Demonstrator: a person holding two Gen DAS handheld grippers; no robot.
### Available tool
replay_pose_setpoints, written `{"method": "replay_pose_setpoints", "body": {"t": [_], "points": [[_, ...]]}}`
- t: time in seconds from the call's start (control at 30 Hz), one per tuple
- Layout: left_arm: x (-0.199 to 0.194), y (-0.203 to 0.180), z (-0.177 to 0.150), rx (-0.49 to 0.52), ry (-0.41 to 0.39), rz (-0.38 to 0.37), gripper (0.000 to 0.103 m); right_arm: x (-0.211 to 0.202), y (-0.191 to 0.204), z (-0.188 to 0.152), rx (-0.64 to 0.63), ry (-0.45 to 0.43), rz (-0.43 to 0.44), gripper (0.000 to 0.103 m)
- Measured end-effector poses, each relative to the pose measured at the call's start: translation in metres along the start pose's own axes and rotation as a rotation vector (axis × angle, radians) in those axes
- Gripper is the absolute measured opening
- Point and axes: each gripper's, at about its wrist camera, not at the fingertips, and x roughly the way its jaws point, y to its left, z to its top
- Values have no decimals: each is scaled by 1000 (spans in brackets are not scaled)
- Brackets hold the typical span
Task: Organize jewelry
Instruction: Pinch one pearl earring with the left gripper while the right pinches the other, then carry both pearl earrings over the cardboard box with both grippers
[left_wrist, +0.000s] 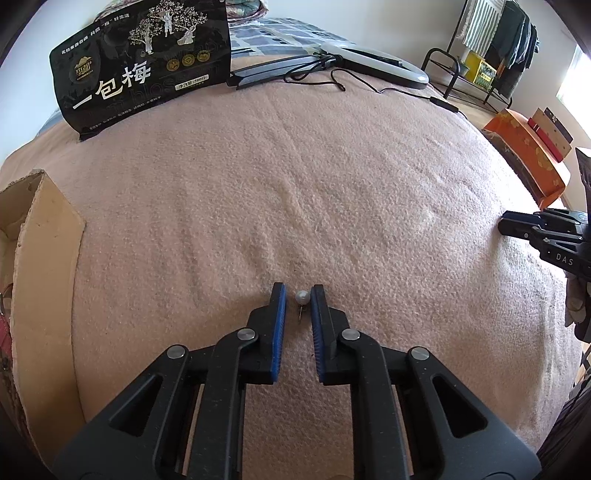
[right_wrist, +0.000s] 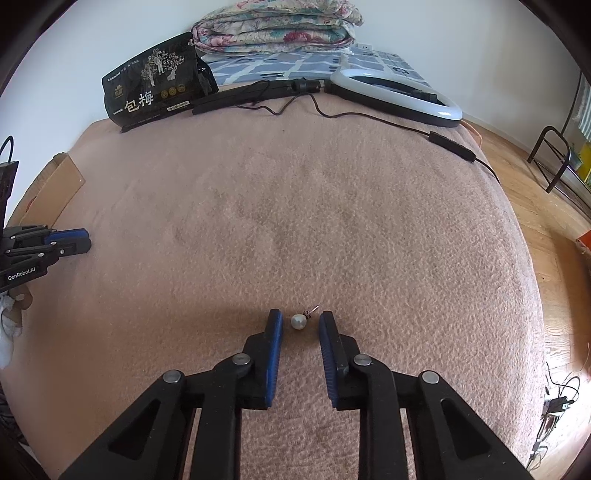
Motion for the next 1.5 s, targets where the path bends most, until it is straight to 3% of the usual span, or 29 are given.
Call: {"method": "replay_pose_setpoints", "body": {"t": [0.17,0.77,1.5], "points": [[1,0,0,4,-1,0,7,2,2,1,-8,3,-9,7],[-32,-2,0,-9,-43,-15,7,-32,16,10,-36,-61,-10,7],[-139,3,-11,-34,-185,-18,7,-121,116,29,-157,-179,68,7]]}}
